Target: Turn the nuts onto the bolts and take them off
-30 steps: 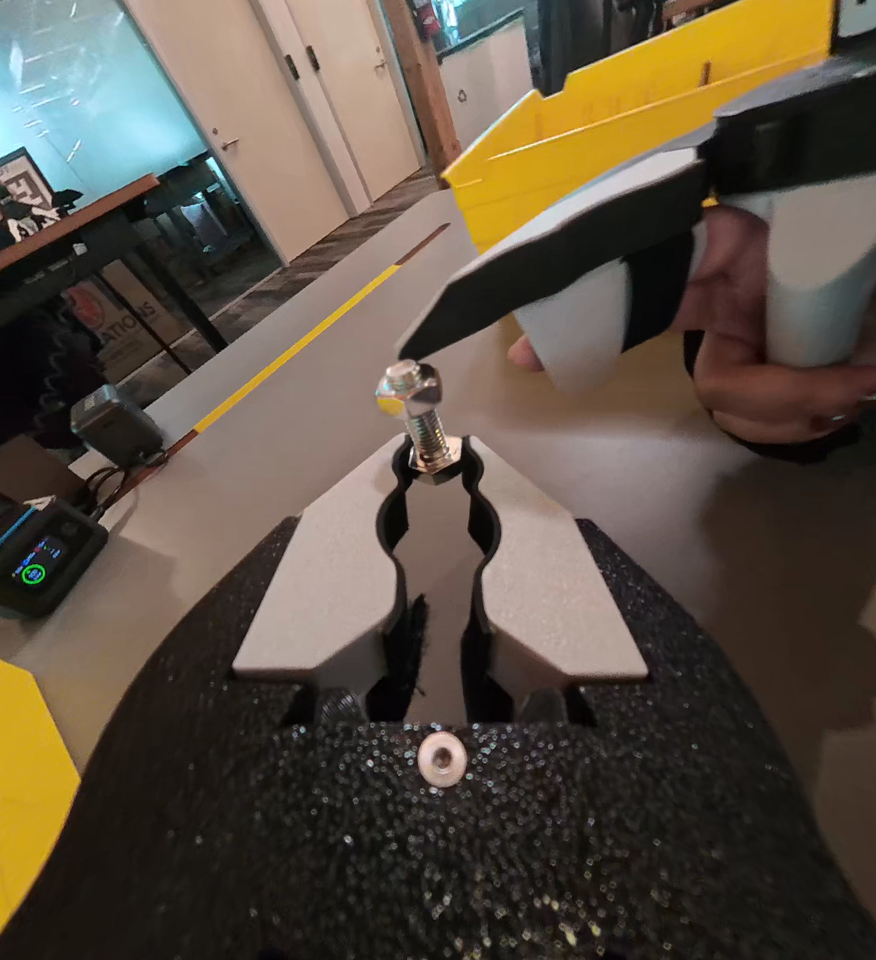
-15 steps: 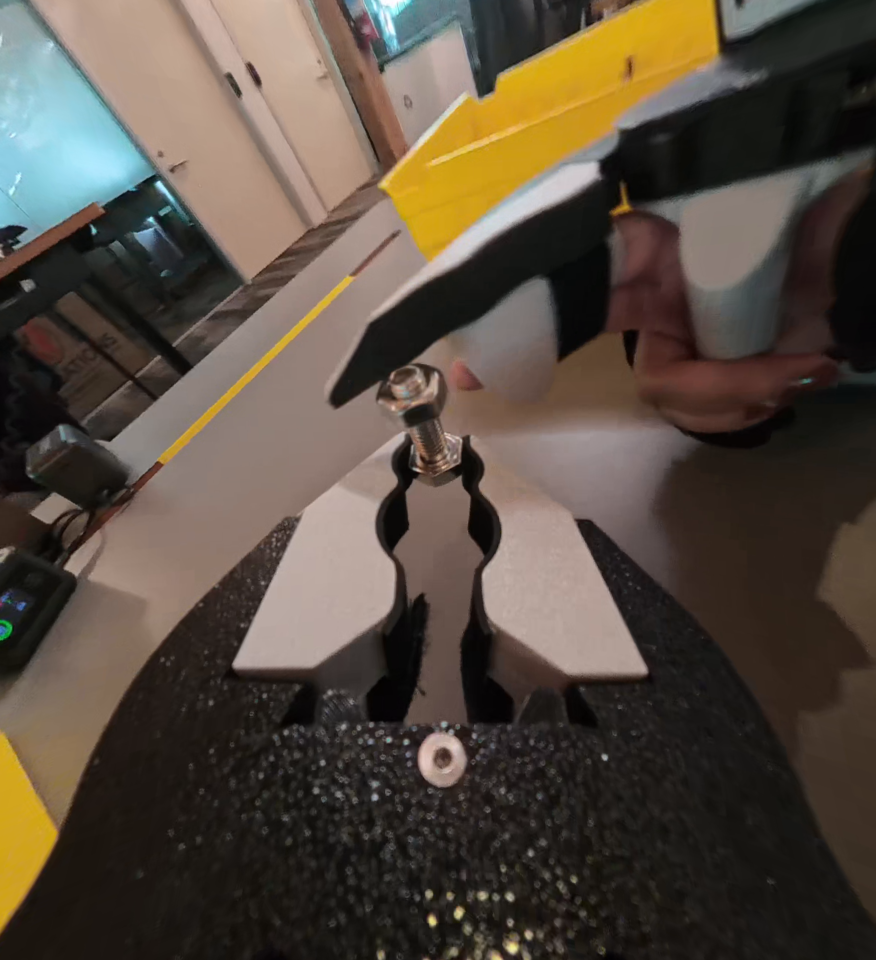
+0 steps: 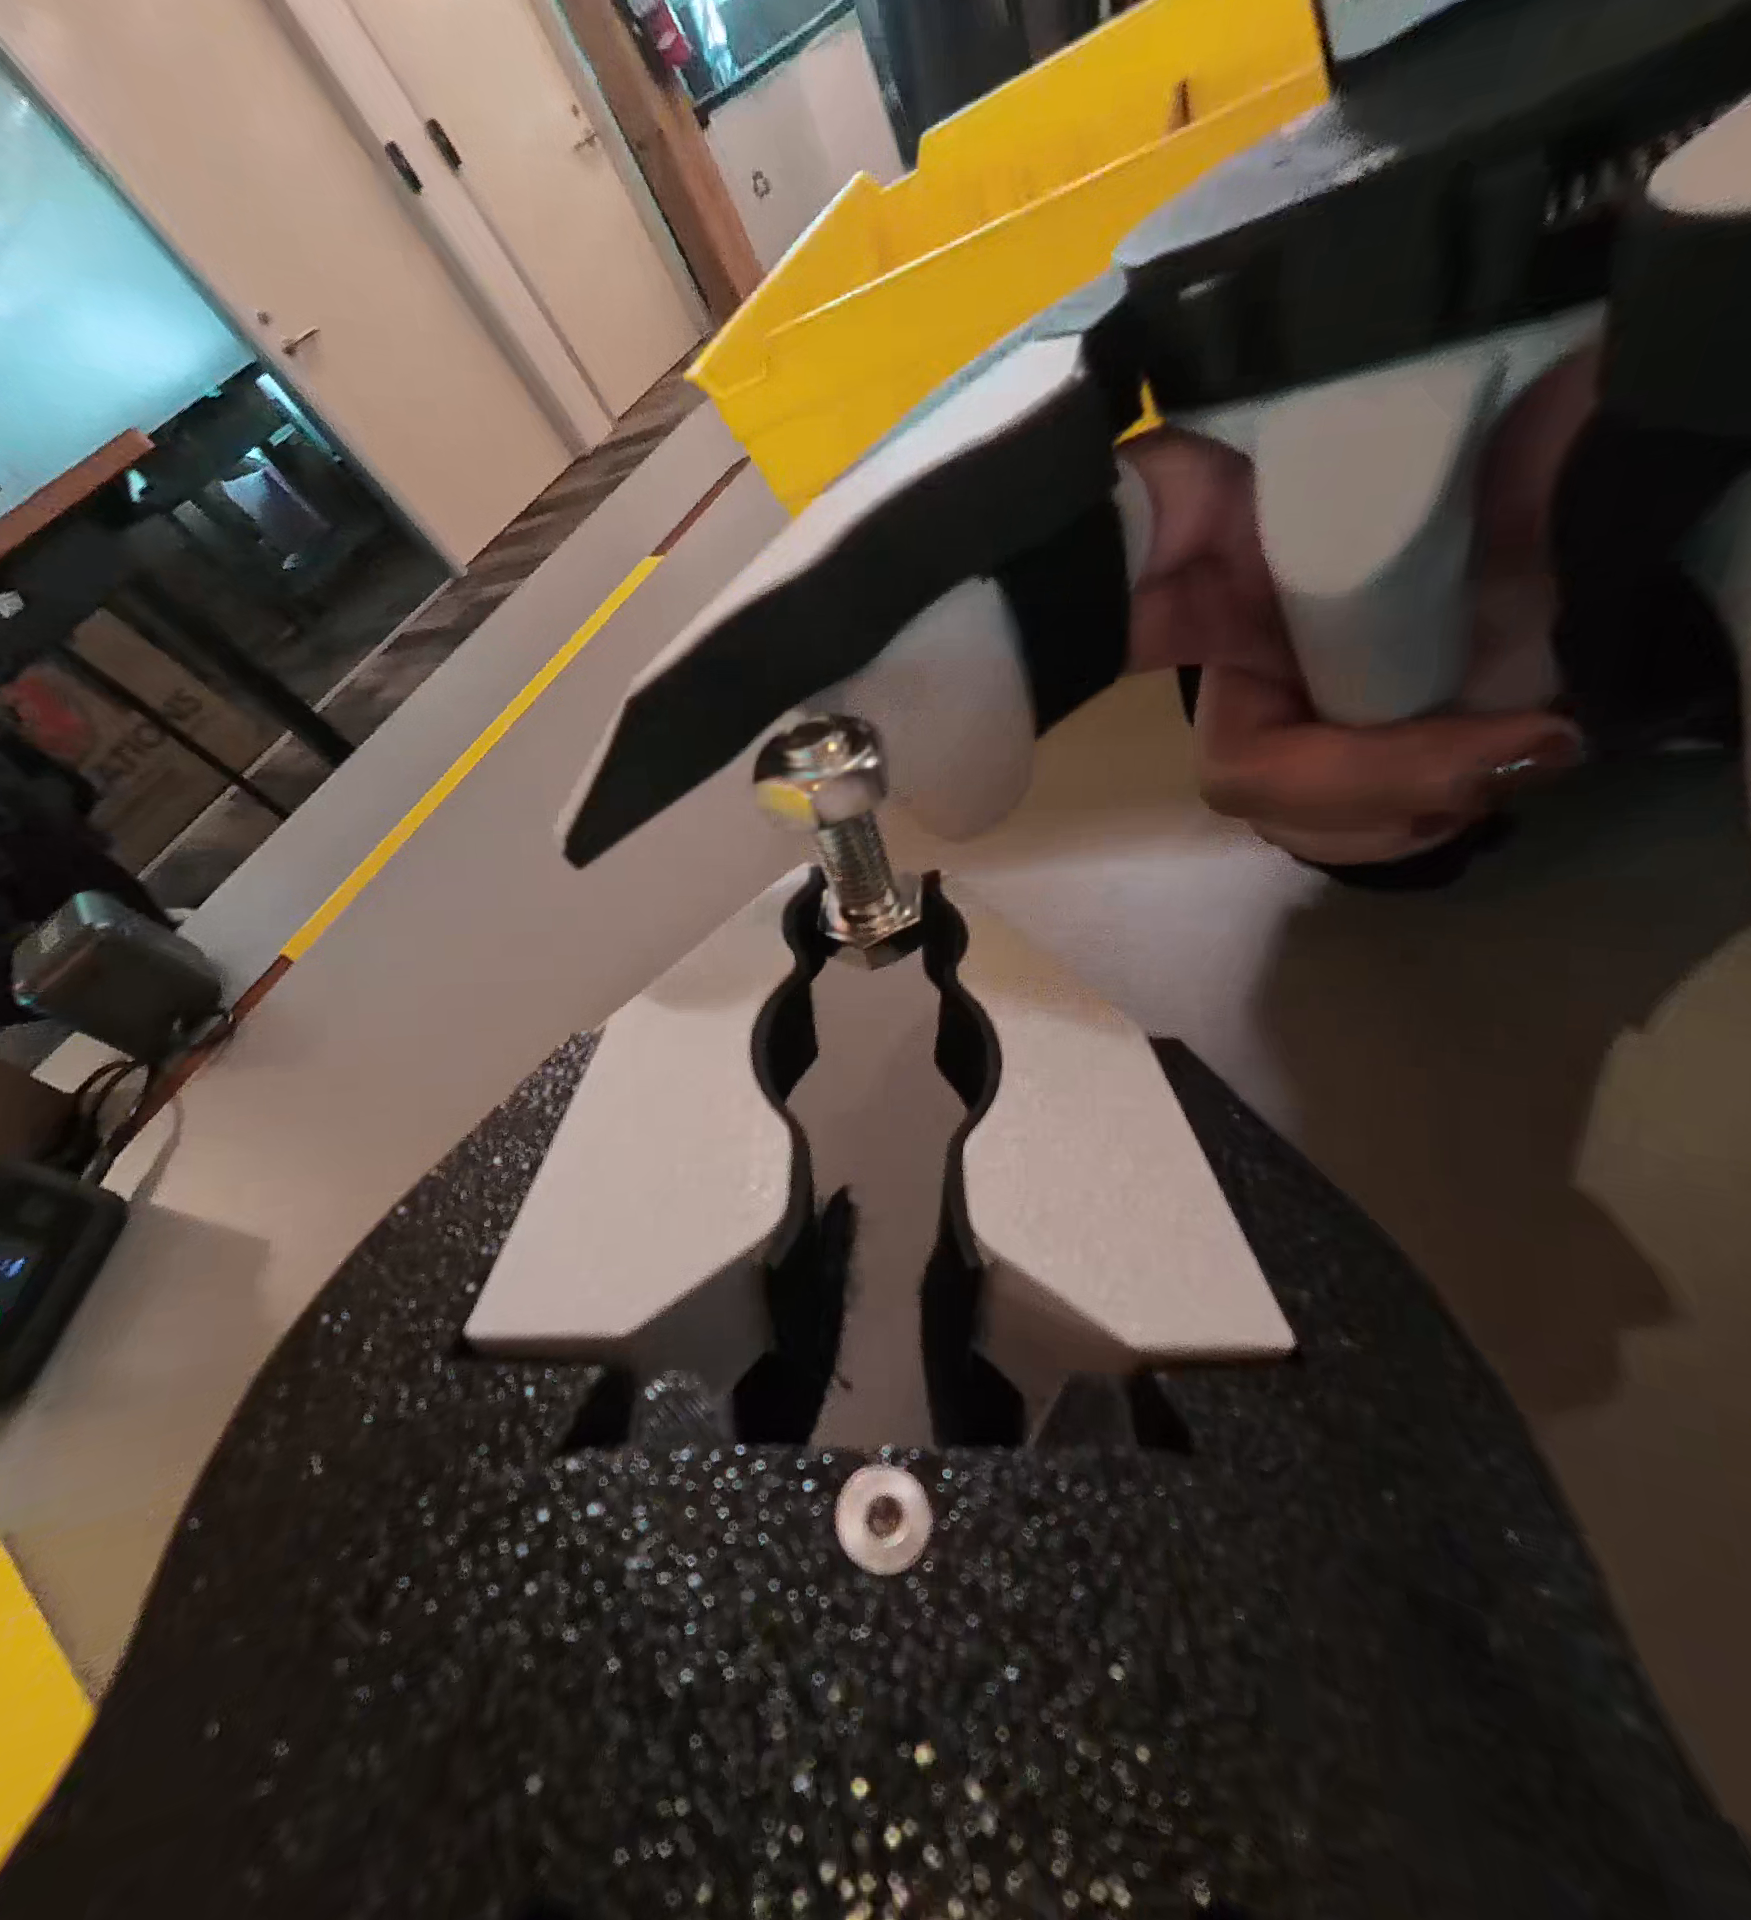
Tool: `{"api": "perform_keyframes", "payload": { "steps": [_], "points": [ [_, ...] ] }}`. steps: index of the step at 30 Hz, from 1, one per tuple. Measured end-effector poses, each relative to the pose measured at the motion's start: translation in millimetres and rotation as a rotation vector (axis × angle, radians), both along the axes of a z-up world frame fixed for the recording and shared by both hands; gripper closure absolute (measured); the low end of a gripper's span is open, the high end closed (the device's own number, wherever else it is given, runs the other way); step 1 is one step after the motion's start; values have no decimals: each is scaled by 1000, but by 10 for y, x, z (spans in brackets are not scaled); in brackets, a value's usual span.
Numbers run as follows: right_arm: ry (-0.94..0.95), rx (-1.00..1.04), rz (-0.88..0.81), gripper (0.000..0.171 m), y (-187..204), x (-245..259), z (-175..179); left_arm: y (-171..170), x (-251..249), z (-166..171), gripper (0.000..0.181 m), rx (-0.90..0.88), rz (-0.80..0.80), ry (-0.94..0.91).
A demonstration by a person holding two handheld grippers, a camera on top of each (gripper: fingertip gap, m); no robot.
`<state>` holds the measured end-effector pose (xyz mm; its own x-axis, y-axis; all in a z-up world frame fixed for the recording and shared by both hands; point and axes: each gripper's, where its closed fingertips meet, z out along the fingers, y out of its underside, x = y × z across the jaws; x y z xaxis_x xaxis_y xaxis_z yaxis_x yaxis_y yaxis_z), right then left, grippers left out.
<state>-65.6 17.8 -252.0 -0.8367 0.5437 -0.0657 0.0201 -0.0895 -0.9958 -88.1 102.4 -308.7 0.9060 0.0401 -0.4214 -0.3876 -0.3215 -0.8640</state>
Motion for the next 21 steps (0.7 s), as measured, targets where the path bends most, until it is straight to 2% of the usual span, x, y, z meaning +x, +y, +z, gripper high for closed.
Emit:
{"api": "perform_keyframes", "payload": {
  "steps": [2,5,8,11,14,15,17,21],
  "points": [
    [7,-6,-23,40,50,-21,24,-23,-100,32,166,19,55,-21],
    [9,-19,-37,41,95,-34,53,-124,-339,89,166,88,161,-148],
    [-1,-8,-27,41,66,-30,19,-138,-388,104,166,101,187,-162],
    [-5,-6,-12,39,28,-19,1,-90,-290,72,166,71,141,-121],
    [-2,-13,10,38,9,6,6,17,46,45,166,47,-49,-70],
    [-5,-9,4,38,17,-6,-8,32,65,12,166,23,-44,-40],
    [-4,-9,-9,38,42,-24,-8,19,-49,-5,166,7,30,-17],
    [3,-7,-22,39,64,-30,5,-130,-395,102,165,101,182,-179]
  ]
}}
